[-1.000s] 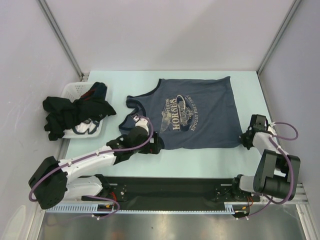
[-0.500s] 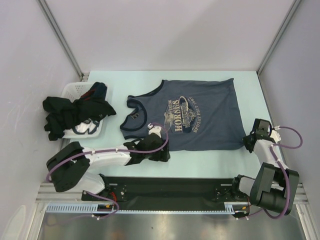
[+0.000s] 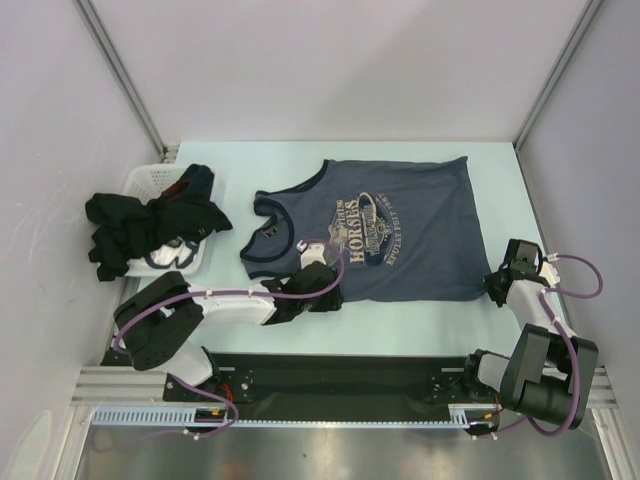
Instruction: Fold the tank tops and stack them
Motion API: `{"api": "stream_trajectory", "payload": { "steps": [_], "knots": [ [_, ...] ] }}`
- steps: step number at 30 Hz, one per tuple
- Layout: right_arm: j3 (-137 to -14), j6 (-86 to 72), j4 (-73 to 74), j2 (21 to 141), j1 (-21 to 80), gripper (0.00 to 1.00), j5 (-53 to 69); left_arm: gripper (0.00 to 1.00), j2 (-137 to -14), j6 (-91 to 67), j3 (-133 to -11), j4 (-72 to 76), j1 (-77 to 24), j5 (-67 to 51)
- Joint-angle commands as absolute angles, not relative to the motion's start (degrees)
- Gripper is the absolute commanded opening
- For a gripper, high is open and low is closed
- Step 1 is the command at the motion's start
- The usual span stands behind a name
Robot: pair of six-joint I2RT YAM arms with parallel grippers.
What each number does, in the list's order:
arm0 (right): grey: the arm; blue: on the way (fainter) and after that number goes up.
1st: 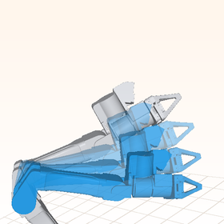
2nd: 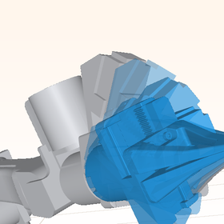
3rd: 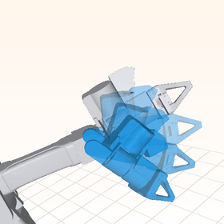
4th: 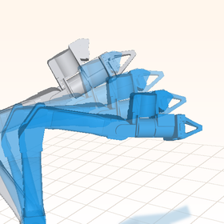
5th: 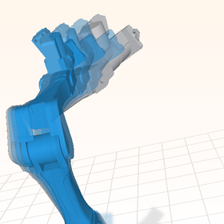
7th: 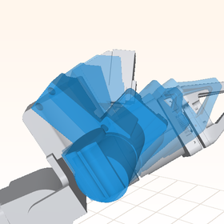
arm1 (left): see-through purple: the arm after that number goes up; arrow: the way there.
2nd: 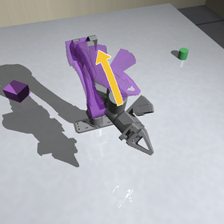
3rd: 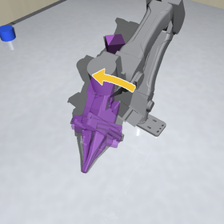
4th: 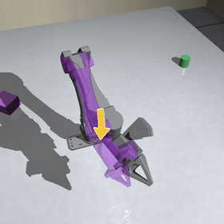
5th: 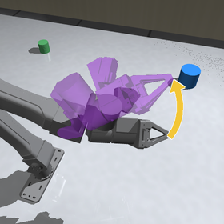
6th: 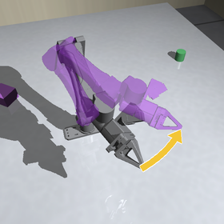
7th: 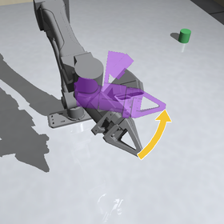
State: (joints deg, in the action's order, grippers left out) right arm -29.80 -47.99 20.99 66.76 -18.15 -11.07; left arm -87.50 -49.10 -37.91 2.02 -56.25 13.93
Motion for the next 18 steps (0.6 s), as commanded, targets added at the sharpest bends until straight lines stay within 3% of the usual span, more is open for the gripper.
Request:
{"api": "stream_trajectory", "payload": {
  "steps": [1, 3, 6, 9, 10, 18],
  "knots": [
    [-29.53, -47.99, 19.95, 65.13, -18.63, 0.00, -11.25, 0.56, -88.86, -51.06, -39.73, 0.97, -56.34, 18.19],
    [-29.36, -47.99, 20.30, 64.78, -18.63, 0.00, -11.60, 0.53, -88.95, -52.20, -39.20, 0.70, -55.55, 18.63],
    [-29.18, -48.16, 20.57, 64.25, -18.63, 0.00, -12.21, 0.39, -89.03, -52.21, -38.06, 2.63, -54.06, 17.14],
    [-28.92, -48.25, 21.53, 63.20, -18.63, 0.00, -13.18, 0.15, -89.56, -50.98, -38.58, 3.34, -53.35, 16.43],
    [-28.92, -48.16, 21.62, 62.24, -18.63, 0.00, -14.05, 0.00, -89.73, -50.63, -39.02, 3.08, -53.35, 16.44],
    [-29.44, -47.64, 24.78, 59.33, -18.63, 0.00, -15.64, 0.00, -82.01, -49.48, -35.43, -1.14, -54.58, 14.87]
  ]
}}
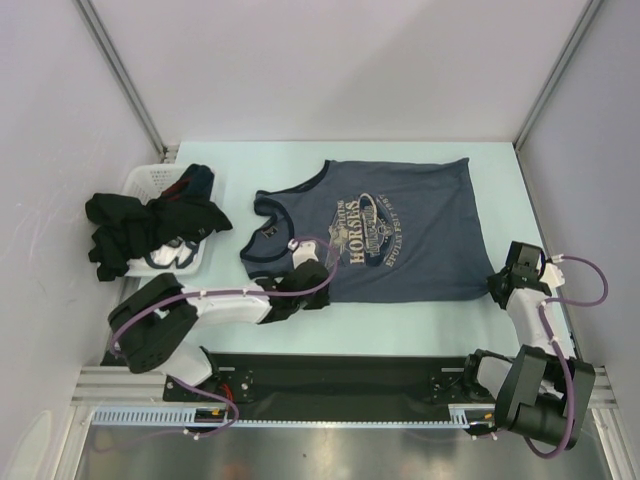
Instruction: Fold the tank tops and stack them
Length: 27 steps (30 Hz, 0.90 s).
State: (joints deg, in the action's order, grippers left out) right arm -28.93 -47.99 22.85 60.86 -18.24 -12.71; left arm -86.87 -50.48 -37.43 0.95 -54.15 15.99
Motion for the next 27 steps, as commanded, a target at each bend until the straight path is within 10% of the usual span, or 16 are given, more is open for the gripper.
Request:
{"api": "stream_trajectory", "payload": {
  "steps": [1, 27],
  "knots": [
    [-29.53, -47.29, 25.39, 59.15, -18.63, 0.00, -15.64, 0.00, -79.91, -49.22, -34.38, -1.23, -54.58, 13.72],
    [-49.46, -46.85, 27.69, 69.32, -18.63, 0.00, -9.24, 0.00, -88.85, -38.42, -55.54, -10.72, -45.18, 1.76]
  ]
}}
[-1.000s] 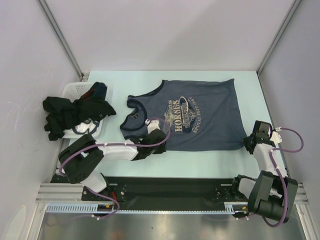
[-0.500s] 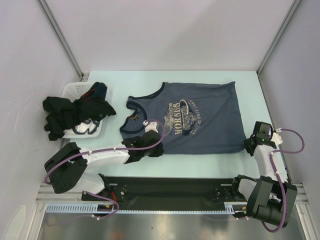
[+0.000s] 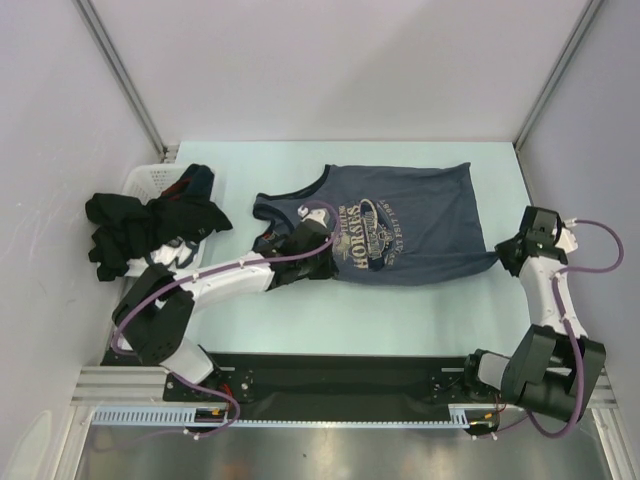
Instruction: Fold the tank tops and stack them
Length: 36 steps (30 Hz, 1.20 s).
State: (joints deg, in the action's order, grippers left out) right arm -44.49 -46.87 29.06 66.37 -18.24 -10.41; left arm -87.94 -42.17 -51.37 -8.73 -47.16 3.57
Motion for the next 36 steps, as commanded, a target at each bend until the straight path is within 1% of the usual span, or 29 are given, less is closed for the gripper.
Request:
{"api": "stream_trajectory", "payload": {
  "steps": [1, 10, 17, 20, 33, 35, 36],
  "knots": [
    [-50.70, -46.76, 27.69, 70.39, -18.63, 0.00, -8.97, 0.01, -89.38, -38.06, -56.85, -11.68, -44.22, 1.76],
    [-60.97, -48.08, 26.01, 83.56, -18.11, 0.00, -6.42, 0.00, -93.25, -34.98, -61.43, -13.45, -36.58, -1.84],
    [-71.70, -48.16, 30.58, 94.37, -13.80, 0.00, -11.42, 0.00, -96.50, -32.96, -66.70, -15.55, -32.96, -2.46],
    [-74.87, -49.04, 31.64, 98.85, -13.62, 0.00, -11.34, 0.00, -98.69, -32.17, -69.95, -17.05, -32.08, -2.29],
    [-84.63, -50.80, 33.05, 110.74, -10.37, 0.00, -14.24, 0.01, -109.33, -29.71, -80.59, -20.39, -26.81, -2.37],
    [-86.83, -51.15, 33.13, 112.50, -10.37, 0.00, -15.11, 0.02, -111.00, -29.09, -83.84, -20.91, -26.19, -2.64],
    [-87.79, -50.98, 32.70, 113.02, -10.37, 0.07, -15.47, 0.09, -112.75, -28.66, -85.15, -21.79, -26.10, -2.64]
  ]
}}
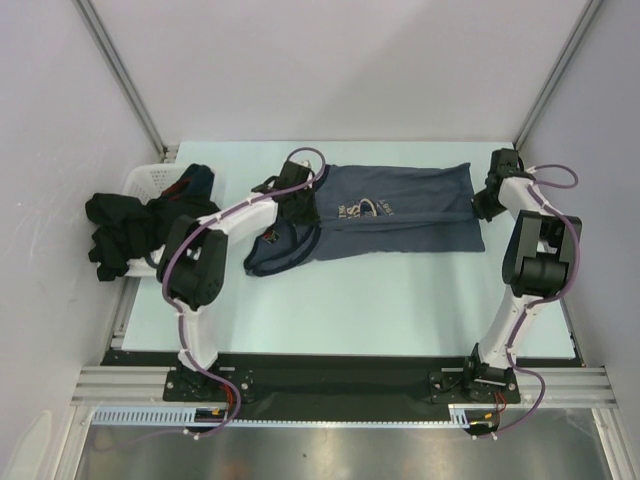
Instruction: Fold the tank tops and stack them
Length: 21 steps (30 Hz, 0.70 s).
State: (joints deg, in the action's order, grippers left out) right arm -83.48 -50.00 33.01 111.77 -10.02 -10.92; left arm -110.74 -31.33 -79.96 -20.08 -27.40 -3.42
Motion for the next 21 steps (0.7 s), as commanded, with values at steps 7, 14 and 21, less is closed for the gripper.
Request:
{"api": "stream_trajectory", "payload": {
  "steps": [7, 14, 21],
  "knots": [
    [-89.84, -47.91, 35.07, 111.19, -9.67, 0.77, -19.06, 0.85, -110.42, -26.72, -89.31, -23.56, -24.96, 1.39],
    [-69.72, -47.72, 29.28, 95.39, -11.25, 0.64, -17.15, 0.89, -96.26, -26.98, -76.05, -21.19, -25.14, 0.79],
    [-57.48, -48.60, 20.92, 94.12, -14.06, 0.62, -9.24, 0.90, -82.63, -28.04, -57.85, -17.93, -25.66, -0.97]
  ]
}}
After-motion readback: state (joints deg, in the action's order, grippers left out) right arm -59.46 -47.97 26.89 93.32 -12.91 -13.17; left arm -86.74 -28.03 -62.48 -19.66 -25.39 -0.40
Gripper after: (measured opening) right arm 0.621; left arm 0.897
